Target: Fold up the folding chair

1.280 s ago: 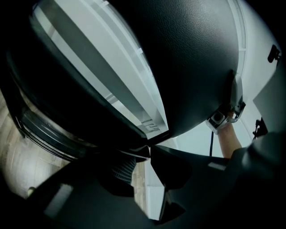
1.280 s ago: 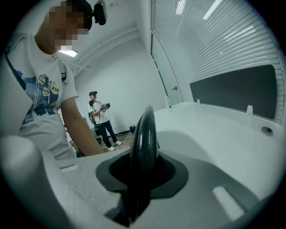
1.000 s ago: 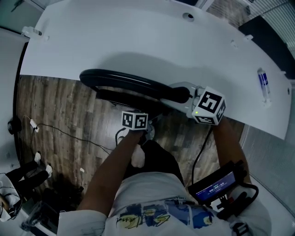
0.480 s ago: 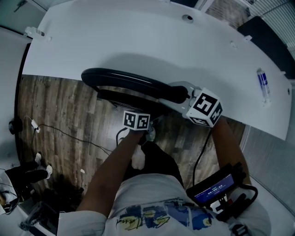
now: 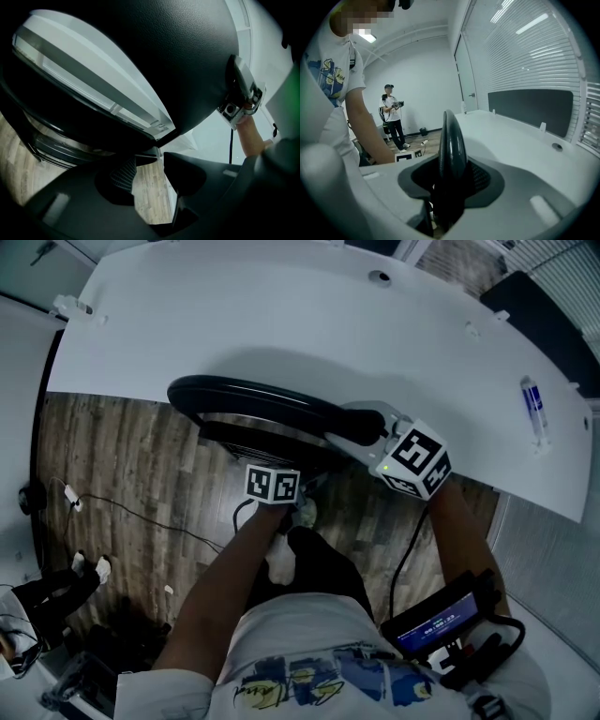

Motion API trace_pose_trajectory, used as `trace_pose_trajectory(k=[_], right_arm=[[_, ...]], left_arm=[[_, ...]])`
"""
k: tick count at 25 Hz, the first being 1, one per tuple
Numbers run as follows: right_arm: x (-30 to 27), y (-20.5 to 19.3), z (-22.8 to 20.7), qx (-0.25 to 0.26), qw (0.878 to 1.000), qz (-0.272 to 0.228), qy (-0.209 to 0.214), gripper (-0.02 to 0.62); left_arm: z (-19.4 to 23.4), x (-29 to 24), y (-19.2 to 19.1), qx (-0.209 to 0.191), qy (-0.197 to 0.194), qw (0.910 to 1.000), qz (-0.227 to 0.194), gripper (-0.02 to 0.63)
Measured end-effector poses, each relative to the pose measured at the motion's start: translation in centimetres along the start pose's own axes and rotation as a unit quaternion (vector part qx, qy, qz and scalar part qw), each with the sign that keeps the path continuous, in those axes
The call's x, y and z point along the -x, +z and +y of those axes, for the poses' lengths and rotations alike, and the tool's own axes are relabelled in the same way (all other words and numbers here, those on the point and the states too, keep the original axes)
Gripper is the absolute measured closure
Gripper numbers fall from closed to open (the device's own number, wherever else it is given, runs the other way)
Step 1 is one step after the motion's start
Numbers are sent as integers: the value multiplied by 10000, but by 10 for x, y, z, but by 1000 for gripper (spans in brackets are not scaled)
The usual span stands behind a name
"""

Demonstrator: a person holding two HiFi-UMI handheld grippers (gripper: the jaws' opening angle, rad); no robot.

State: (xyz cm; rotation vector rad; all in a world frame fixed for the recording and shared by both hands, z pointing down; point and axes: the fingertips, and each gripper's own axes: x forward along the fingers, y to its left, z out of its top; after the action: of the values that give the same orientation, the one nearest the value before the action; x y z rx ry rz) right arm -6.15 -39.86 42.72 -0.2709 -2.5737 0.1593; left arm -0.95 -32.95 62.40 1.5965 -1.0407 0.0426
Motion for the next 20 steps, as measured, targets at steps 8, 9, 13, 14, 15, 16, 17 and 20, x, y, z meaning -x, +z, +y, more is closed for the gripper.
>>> trace_pose_trajectory(k=[8, 9, 13, 14, 15, 16, 17, 20], right_arm=[[4, 0, -4, 36, 9995, 26, -298, 451], [5, 0, -5, 50, 9994, 35, -348, 449], [7, 1, -7, 26, 9987, 54, -511, 431], [7, 1, -8, 8, 9985, 54, -537, 428], [8, 1, -8, -5, 9984, 54, -564, 428], [9, 1, -9, -16, 9982, 53, -589, 428], [10, 2, -9, -30, 9981, 51, -611, 426], [15, 6, -8, -85, 9977, -9, -675, 413]], left_arm=[[5, 12, 2, -56, 76, 9999, -51, 411], [5, 14, 3, -59, 78, 9999, -66, 411], [8, 21, 4, -55, 76, 9999, -99, 408], [8, 22, 4, -63, 72, 9999, -101, 405], [8, 23, 5, -83, 73, 9999, -94, 402], [9, 25, 4, -116, 81, 9999, -77, 400], [9, 26, 4, -154, 95, 9998, -57, 400], [12, 33, 2, -242, 129, 9996, -16, 393]])
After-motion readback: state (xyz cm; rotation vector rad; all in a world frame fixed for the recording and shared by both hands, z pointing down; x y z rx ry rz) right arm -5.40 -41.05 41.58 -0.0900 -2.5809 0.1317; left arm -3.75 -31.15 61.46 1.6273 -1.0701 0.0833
